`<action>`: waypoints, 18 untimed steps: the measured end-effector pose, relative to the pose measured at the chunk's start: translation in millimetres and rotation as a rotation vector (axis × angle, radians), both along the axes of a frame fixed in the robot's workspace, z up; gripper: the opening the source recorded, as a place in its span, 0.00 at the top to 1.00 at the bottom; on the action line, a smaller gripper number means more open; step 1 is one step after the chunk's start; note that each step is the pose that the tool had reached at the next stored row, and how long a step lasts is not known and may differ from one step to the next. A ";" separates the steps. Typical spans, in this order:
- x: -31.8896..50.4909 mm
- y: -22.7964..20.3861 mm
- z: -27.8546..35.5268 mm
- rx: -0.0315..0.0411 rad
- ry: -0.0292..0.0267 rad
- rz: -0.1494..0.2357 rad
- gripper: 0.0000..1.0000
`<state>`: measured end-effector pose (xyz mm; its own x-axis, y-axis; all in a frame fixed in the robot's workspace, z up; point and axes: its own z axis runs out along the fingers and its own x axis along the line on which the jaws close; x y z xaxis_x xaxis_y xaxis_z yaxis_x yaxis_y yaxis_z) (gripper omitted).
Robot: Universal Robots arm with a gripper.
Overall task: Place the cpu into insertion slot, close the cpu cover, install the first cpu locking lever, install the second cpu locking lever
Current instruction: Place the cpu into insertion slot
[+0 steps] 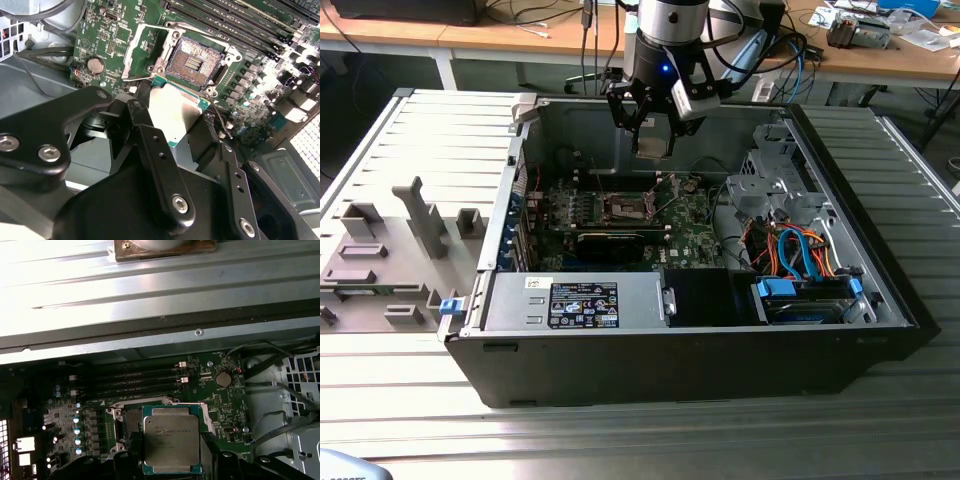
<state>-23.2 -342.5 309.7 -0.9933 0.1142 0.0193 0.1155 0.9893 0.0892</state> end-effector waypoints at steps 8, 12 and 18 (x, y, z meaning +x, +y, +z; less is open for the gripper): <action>0.0 0.0 -0.1 -0.0001 0.0000 -0.011 0.45; 0.0 0.0 -0.3 0.0000 0.0000 -0.016 0.45; 0.0 0.0 -0.4 0.0001 0.0000 -0.026 0.45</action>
